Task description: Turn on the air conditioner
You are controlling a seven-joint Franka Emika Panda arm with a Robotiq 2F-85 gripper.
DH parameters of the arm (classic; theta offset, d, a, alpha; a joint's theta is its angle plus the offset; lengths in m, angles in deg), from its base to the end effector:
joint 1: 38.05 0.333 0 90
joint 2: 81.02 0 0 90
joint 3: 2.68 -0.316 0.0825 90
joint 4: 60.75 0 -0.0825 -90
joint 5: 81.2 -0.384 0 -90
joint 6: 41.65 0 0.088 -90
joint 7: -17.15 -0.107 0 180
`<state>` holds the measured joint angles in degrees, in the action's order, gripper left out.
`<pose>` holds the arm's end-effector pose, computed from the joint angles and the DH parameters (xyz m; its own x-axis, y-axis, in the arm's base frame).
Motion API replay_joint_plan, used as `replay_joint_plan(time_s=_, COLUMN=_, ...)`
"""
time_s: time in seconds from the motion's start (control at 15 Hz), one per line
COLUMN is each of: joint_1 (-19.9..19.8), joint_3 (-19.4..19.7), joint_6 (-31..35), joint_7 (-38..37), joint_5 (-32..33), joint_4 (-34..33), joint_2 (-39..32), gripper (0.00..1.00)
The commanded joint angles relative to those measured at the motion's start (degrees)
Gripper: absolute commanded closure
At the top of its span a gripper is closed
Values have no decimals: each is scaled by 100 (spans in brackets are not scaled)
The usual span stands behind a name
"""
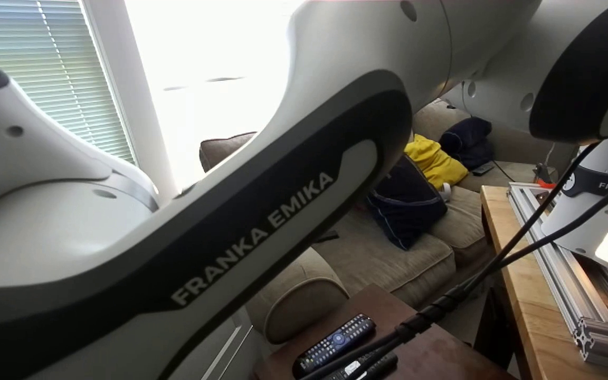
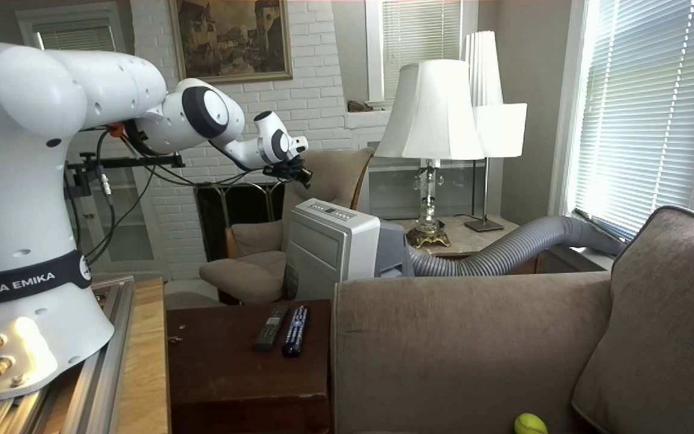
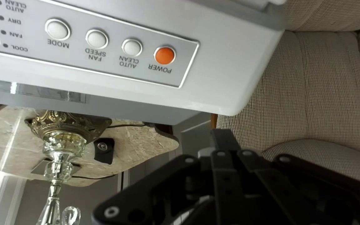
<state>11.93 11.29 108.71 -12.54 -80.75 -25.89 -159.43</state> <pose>0.5971 0.6014 0.2159 0.7267 0.2686 0.6323 0.4062 -0.9103 -0.0802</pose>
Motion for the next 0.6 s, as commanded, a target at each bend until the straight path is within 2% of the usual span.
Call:
replay_joint_plan(time_s=0.0, joint_1=-68, joint_3=-46, joint_6=-45, joint_7=24, joint_5=-32, joint_4=-200, joint_2=-163, gripper=100)
replay_joint_plan(time_s=0.53, joint_1=-40, joint_3=79, joint_6=-293, joint_7=-43, joint_5=40, joint_4=-151, joint_2=-229, gripper=100)
